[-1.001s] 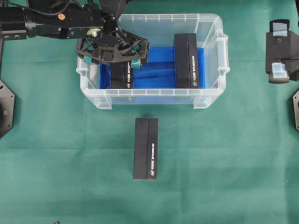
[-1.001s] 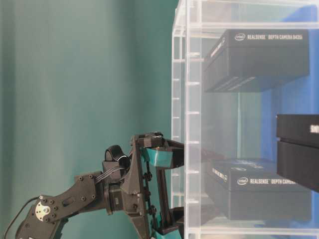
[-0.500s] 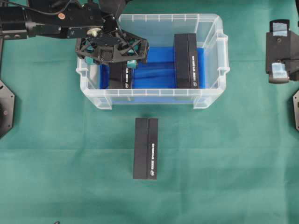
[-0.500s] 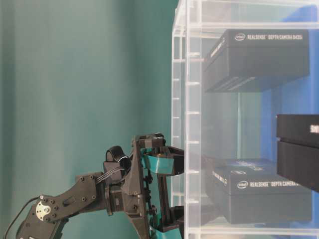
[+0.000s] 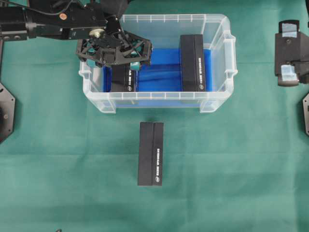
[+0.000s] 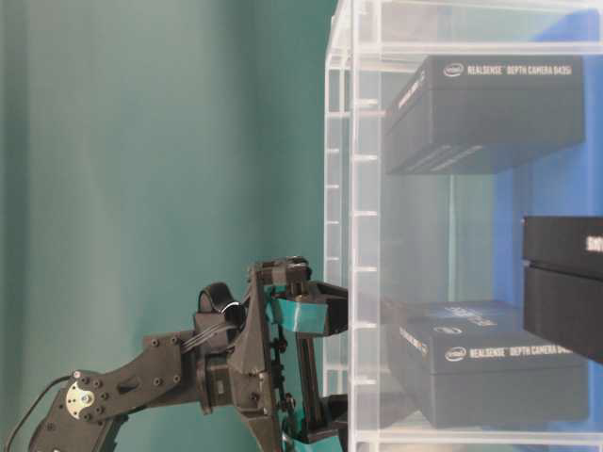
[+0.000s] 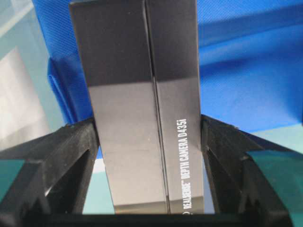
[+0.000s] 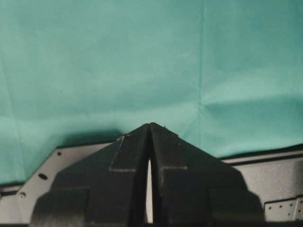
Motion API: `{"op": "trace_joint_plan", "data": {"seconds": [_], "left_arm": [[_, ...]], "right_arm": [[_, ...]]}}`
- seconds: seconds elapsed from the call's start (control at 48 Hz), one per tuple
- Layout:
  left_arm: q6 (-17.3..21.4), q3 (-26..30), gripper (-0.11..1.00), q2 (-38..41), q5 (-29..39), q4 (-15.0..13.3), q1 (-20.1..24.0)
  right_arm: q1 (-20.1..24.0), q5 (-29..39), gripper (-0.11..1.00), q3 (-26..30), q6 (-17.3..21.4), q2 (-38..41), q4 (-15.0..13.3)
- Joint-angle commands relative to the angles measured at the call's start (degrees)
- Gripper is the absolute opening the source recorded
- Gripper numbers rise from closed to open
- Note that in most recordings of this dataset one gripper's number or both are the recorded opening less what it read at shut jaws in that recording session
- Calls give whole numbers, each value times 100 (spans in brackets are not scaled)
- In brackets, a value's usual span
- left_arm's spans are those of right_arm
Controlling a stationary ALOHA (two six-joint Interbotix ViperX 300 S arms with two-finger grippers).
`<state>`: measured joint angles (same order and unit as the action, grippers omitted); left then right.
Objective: Take the box out of the case with the left arm.
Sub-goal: 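Lift the left box up out of the case with left gripper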
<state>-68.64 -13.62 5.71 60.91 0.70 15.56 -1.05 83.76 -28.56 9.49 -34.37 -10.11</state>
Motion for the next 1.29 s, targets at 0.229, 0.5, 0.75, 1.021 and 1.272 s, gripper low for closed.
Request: {"op": "trace_joint_plan", "data": {"seconds": [0.229,0.5,0.75,1.021,1.272], "left_arm": [[-53,888,61,-475,1099,-26,-44],[-229,1617,61,-888,1758,0,-44],[-255,2259,61,-1046,2329,9,-70],[-246,2549,61,-1011,2540,9,-132],[-246,2531,61,-1020,2593,9,-132]], "right_arm": [[-9,-35,0,53,9,-9,-26],[0,-123,0,-9,0,-9,-35],[-9,-185,0,-70,0,-18,-35],[0,-193,0,-62,9,-9,-35],[0,-193,0,-62,9,-9,-35]]}}
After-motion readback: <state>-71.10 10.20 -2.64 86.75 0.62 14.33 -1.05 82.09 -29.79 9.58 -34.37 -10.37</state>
